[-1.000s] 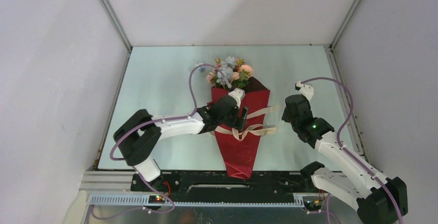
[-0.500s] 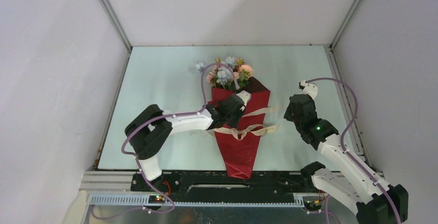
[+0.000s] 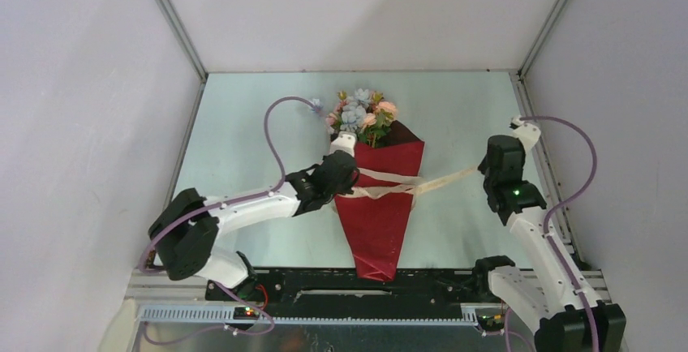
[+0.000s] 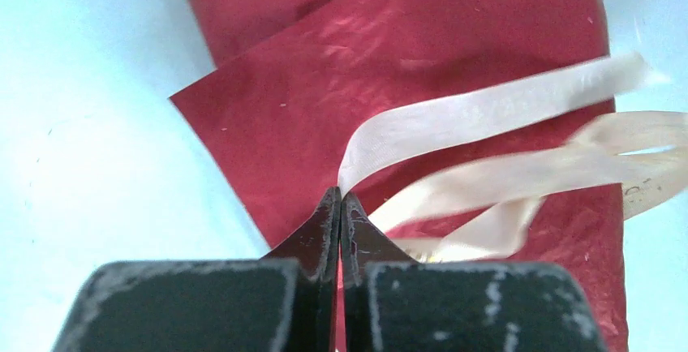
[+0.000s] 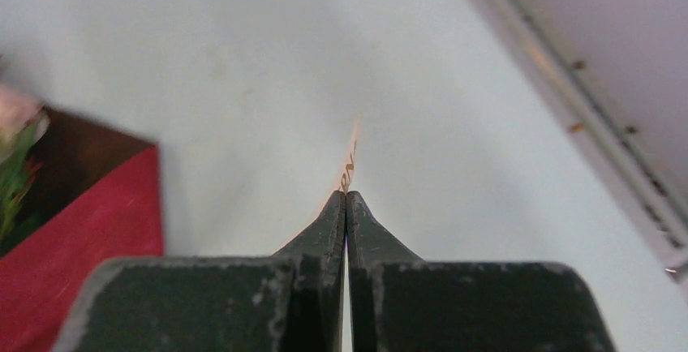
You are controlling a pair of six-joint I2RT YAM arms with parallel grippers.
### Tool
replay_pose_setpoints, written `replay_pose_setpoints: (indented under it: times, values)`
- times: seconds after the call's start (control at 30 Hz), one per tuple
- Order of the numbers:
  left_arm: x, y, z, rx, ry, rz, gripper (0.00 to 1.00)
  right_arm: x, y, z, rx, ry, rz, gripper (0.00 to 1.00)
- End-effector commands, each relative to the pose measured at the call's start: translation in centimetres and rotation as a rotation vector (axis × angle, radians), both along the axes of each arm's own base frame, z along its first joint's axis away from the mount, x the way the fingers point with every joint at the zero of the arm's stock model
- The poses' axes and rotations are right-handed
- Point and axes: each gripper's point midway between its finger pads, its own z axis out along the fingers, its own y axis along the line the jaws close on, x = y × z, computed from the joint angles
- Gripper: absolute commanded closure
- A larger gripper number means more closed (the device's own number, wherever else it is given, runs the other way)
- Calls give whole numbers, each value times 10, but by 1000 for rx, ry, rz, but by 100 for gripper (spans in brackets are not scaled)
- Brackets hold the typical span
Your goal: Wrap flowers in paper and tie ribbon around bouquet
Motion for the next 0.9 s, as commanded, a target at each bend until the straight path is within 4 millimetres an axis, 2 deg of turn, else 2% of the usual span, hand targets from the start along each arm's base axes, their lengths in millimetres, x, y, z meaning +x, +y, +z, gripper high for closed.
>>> replay_pose_setpoints:
  times: [0.0, 0.07, 0.1, 0.13, 0.17, 0.2, 0.3, 0.43, 0.57, 0.67, 0.77, 0.87]
  values:
    - [13, 24, 13, -96, -39, 165, 100, 2, -59, 41, -107, -67, -222, 100]
    - [12, 36, 9, -109, -30, 202, 100, -3, -80, 49, -148, -62, -300, 100]
    - [10, 42, 3, -103, -22, 214, 100, -9, -96, 52, -169, -57, -368, 100]
    - [8, 51, 1, -108, -17, 234, 100, -10, -103, 56, -187, -52, -387, 100]
    - [8, 54, 4, -123, -23, 247, 100, -15, -114, 59, -207, -43, -425, 100]
    - [6, 62, -3, -115, -15, 261, 100, -15, -119, 62, -215, -43, -440, 100]
    - [6, 78, -2, -134, -24, 303, 100, -17, -136, 69, -251, -29, -481, 100]
    - [2, 100, -5, -129, -27, 364, 100, -23, -154, 69, -317, 20, -543, 100]
    - [-4, 122, -7, -139, -30, 425, 100, -25, -171, 62, -355, 84, -586, 100]
    - [-11, 145, -14, -113, -28, 498, 100, -26, -179, 52, -370, 139, -605, 100]
    - [-17, 171, -18, -117, -35, 590, 100, -23, -183, 33, -369, 207, -607, 100]
    - [-19, 188, -20, -128, -34, 638, 100, -18, -189, 12, -357, 267, -602, 100]
